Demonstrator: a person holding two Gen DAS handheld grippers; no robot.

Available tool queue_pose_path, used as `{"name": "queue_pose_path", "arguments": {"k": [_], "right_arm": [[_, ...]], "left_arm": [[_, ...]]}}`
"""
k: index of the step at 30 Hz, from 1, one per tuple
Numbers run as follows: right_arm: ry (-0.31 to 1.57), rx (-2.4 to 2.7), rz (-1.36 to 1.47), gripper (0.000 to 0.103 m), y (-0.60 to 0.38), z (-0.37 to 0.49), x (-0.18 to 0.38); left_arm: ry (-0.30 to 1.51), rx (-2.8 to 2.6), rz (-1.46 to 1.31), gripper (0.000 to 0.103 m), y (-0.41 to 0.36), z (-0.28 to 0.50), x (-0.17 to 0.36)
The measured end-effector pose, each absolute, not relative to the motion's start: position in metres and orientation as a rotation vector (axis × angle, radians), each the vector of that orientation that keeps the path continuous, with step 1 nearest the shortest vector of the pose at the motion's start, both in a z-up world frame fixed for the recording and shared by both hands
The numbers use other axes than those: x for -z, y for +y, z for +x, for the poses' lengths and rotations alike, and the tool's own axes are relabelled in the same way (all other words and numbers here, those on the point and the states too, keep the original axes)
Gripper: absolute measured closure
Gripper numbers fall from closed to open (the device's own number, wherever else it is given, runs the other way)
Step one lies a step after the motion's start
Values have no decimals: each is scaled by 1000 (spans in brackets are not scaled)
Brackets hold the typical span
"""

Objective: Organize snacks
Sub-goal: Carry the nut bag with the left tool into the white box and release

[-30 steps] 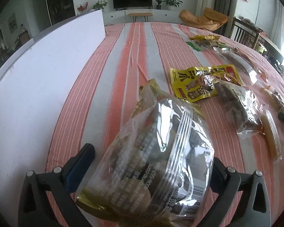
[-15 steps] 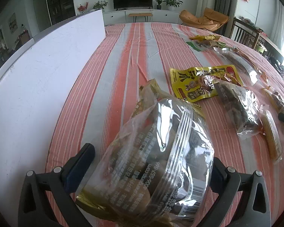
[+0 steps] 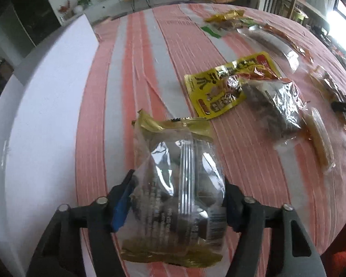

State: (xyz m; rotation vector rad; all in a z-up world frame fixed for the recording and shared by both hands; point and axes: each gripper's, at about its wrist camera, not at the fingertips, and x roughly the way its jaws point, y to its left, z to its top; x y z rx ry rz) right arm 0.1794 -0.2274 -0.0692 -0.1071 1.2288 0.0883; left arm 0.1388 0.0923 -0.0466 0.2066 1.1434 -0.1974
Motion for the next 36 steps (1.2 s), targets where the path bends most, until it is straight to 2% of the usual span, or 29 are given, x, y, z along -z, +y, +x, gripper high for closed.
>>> {"name": "queue_pose_path", "arguments": {"k": [5,8,13,16,17,18,19,20,21,24,28,32,35,36], "right_arm": [[1239,-79,-17,40,-234,167,48],[1197,-152,64,40,-217,162,21],[1071,-430,123,40,-106,178,-54],[990,-630,95,39,-9,181,-96],[966,-696,80,38,27,181,-109],[943,-759,70,33,67,181,-120],[931,-784,67,29,89,180,-124],[910,-812,65,15,122,181,-129],[895,-824,62,9,144,182,-131],[898,-805,21,9,196,186,-132],[823,-840,110,9,168,179,-147],[709,-646,-73,9,101,171,-135],[671,-436,-207,9,26,164,-92],[682,-364,-245,9,1,163,-71]], "left_arm": [[1122,220,-28,42,117,120,35],[1030,294,-202,42,134,104,-5],[826,228,-262,41,194,84,-94],[778,17,-212,39,253,75,-120],[782,-53,-189,35,268,74,-120],[805,-158,-165,25,288,74,-116],[830,-241,-153,20,306,75,-109],[843,-296,-149,16,320,74,-103],[857,-339,-147,16,331,74,-98],[873,-427,-166,16,359,61,-89],[795,-365,-278,15,357,44,-96],[745,-168,-336,15,309,39,-107],[735,16,-296,1,241,44,-108],[739,74,-274,0,215,47,-103]]}}
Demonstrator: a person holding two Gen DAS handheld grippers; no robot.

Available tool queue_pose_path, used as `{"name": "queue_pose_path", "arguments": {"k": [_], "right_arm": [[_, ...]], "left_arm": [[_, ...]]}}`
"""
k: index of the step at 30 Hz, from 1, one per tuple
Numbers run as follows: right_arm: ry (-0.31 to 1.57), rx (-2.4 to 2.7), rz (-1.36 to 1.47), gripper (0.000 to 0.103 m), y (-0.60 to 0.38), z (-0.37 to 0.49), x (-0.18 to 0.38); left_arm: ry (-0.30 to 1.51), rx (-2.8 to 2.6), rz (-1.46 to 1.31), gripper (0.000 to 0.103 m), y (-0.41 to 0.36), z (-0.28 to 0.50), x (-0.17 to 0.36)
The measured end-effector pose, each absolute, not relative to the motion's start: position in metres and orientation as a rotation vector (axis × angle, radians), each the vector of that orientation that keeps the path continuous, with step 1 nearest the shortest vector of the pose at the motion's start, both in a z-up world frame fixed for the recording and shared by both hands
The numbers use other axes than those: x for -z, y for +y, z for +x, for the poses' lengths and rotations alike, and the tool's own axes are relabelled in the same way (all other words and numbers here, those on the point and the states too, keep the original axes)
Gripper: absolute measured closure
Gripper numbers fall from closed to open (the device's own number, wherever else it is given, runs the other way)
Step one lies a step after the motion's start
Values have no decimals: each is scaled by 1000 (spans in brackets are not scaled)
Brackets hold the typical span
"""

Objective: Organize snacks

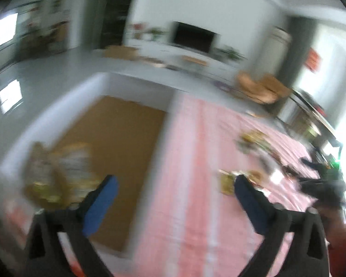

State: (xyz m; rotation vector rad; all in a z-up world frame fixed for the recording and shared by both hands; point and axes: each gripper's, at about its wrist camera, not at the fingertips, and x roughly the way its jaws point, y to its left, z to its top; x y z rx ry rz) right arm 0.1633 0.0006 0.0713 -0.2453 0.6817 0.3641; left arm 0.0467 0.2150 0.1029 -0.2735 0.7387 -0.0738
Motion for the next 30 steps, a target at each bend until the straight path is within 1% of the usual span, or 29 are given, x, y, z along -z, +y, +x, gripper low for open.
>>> {"name": "queue_pose_path", "arguments": {"k": [1,3,5,9,10,14,15,18,21,30], "right_arm": [[719,-260,-290,9,-35,161,-41],[786,-132,-326,10,-82,154,0],[853,-18,-307,10,-132,140,40],[911,59,-169,10,-189,126,80],[885,52,-128,9,-195,121,84],[901,59,-41,9,-210,112,77],[908,49,-18,8,-212,113,76],[910,51,-17,7,-218,111,80],[908,50,-14,7,-226,107,87],[910,54,-14,6,-221,108,83]], "left_arm": [[752,120,-252,0,194,48,-96],[818,189,-185,0,144,62,-70],[904,213,-94,0,98,80,-29],[968,188,60,0,54,106,31],[972,178,75,0,46,109,39],[946,99,135,0,46,134,62],[940,88,141,0,50,134,64],[946,125,46,0,61,141,72],[943,119,27,0,69,141,75],[944,115,31,0,69,142,75]]}}
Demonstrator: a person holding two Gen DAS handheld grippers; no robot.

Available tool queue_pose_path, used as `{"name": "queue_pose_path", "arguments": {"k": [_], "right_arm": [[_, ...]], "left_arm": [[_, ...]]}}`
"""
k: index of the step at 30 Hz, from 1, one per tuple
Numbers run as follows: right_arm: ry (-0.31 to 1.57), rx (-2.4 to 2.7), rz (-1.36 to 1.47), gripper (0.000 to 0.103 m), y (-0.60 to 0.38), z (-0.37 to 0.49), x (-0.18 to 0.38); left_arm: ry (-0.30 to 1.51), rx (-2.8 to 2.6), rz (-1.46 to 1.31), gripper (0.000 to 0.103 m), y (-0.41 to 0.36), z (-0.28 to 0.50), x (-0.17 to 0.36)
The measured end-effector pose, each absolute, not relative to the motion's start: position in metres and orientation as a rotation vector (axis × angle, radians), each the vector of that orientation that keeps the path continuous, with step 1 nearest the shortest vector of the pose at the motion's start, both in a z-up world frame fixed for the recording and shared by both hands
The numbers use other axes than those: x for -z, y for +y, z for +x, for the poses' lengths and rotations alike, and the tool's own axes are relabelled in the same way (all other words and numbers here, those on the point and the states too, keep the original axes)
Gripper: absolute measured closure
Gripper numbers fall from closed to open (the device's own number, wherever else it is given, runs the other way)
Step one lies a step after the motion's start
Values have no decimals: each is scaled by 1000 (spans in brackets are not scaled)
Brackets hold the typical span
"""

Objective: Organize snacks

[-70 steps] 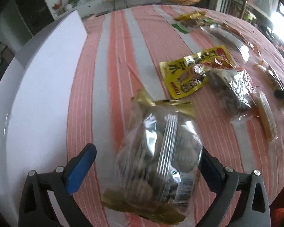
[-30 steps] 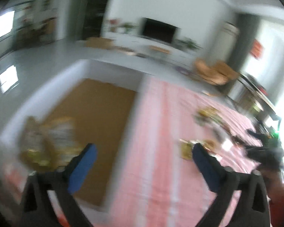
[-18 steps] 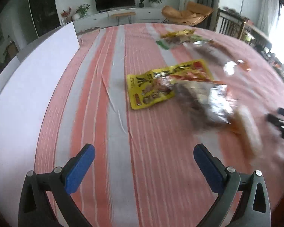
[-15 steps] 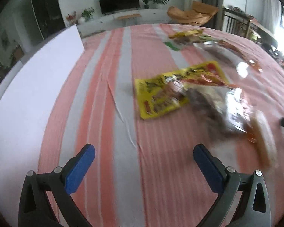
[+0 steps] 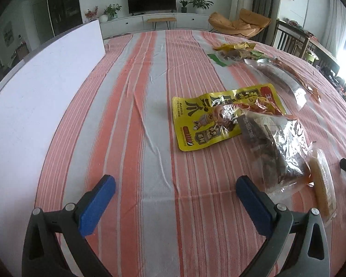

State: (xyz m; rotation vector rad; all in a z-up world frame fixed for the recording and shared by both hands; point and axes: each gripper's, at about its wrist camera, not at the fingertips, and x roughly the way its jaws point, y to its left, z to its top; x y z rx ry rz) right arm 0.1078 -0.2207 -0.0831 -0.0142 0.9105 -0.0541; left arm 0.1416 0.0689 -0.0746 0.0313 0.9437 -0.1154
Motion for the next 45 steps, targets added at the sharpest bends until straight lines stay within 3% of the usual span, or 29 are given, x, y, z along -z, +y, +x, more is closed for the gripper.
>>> {"name": "queue_pose_path", "arguments": {"k": [8,13,14,15,16,18,26,28,29,30,45], "right_arm": [[928,-135,127,6,-175,94,67],[958,-312,-73,9,-90,100,73],[966,-304,-122,23,-81,104,78],[976,-289,-149,51,-78,107,83],[957,-251,-179,62,-77,108,82],[968,-237,-137,70,-87,115,78],[927,5,-30,65,-192,154,67],[917,-2,-24,42,-202,153,67],[913,0,-34,20,-204,150,69],[912,2,-43,17,-204,147,71],[905,13,-33,10,-206,161,82]], "left_arm": [[943,117,30,0,70,141,74],[943,116,30,0,70,141,74],[943,116,31,0,70,141,74],[943,116,31,0,70,141,74],[943,116,31,0,70,141,74],[943,117,30,0,70,141,74],[943,116,31,0,70,141,74],[943,116,30,0,70,141,74],[943,117,30,0,70,141,74],[943,117,30,0,70,141,74],[942,117,30,0,70,141,74]]}}
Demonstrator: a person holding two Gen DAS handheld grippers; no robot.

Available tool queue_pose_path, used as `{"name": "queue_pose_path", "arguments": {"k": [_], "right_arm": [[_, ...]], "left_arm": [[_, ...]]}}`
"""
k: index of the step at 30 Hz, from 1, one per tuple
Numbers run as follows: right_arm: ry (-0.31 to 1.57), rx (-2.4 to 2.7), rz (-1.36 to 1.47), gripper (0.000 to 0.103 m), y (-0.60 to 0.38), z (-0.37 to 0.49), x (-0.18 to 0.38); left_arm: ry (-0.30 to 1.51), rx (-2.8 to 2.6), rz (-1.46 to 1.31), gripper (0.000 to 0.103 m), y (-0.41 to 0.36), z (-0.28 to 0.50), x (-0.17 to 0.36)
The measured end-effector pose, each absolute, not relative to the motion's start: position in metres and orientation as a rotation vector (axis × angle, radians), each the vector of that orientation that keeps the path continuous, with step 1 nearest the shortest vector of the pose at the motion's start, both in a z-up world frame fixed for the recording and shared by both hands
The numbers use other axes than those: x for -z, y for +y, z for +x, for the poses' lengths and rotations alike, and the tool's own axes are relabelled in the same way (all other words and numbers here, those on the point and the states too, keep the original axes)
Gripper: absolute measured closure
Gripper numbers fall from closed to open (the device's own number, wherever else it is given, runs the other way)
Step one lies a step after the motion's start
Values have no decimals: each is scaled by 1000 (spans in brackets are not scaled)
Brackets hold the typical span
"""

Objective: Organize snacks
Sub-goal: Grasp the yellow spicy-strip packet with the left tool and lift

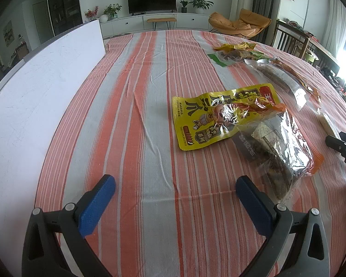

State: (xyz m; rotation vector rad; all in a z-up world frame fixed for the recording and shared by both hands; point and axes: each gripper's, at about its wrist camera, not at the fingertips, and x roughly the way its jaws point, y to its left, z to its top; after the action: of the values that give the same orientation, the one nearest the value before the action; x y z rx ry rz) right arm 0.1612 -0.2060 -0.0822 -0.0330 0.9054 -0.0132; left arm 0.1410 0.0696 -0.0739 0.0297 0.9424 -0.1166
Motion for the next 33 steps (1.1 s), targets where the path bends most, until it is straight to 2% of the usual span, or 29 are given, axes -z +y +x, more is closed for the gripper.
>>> {"name": "queue_pose_path", "arguments": {"k": [21,29,33], "right_arm": [[905,14,-33,10,-206,161,82],[905,13,-32,10,-206,160,82],[905,13,-32,10,-206,160,81]], "left_arm": [[950,44,26,0,58,138,70],[939,155,313,0,-11,160,58],[1014,329,432,0,-27,178,51]]}}
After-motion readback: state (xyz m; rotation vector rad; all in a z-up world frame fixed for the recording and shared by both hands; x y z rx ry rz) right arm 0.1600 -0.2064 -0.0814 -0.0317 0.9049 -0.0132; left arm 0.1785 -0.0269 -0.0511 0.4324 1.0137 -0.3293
